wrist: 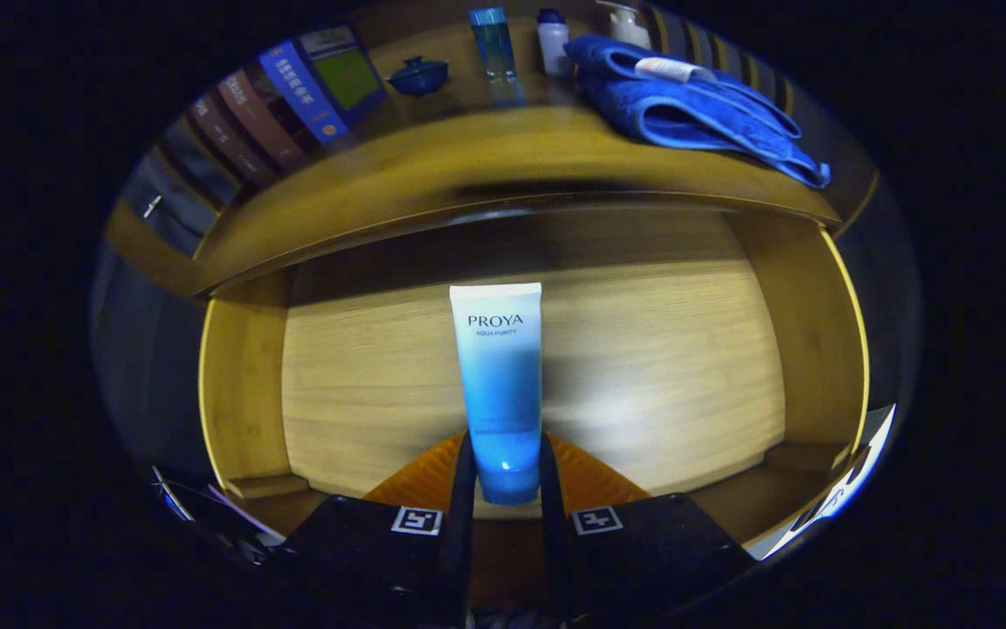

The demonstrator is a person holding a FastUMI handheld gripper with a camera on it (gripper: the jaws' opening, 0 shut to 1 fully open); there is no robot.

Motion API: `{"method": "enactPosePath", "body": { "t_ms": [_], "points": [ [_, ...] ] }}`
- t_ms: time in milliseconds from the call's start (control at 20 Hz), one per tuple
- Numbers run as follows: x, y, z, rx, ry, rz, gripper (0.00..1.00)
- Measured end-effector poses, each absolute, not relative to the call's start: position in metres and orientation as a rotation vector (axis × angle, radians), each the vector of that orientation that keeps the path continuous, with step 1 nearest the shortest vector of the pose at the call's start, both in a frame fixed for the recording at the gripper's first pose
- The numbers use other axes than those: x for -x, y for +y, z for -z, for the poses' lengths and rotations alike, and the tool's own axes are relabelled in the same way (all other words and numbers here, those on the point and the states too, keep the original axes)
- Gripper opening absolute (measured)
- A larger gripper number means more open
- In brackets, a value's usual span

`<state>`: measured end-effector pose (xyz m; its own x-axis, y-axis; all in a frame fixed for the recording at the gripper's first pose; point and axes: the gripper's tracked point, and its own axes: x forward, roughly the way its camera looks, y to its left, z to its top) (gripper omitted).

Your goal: Pull open the drawer, take out the items inside it, and place them on the countertop above the cabinet.

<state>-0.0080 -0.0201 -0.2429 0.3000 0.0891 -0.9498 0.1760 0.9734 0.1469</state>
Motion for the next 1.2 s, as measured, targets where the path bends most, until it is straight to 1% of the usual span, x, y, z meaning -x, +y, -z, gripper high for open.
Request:
{"method": "enactPosePath", "body": {
  "t_ms": [100,250,450,550,700,850,1100,1200],
  "points": [
    [0.012,-0.025,0.227,-0.265,1.220,0.063,0.39],
    [-0.004,-0.029,0.197,-0.288,1.141,0.053,0.39],
    [-0.059,-0.030,0.156,-0.254,1.037,0.010,0.39],
    [-0.097,-0.032,0.146,-0.228,0.994,0.005,0.39],
    [-0.145,-0.031,0.148,-0.205,0.973,0.011,0.39],
    [-0.178,-0.036,0.170,-0.196,1.015,0.031,0.39],
    [-0.202,-0.043,0.203,-0.192,1.087,0.082,0.39],
    [-0.208,-0.043,0.206,-0.191,1.080,0.080,0.39]
  ]
}}
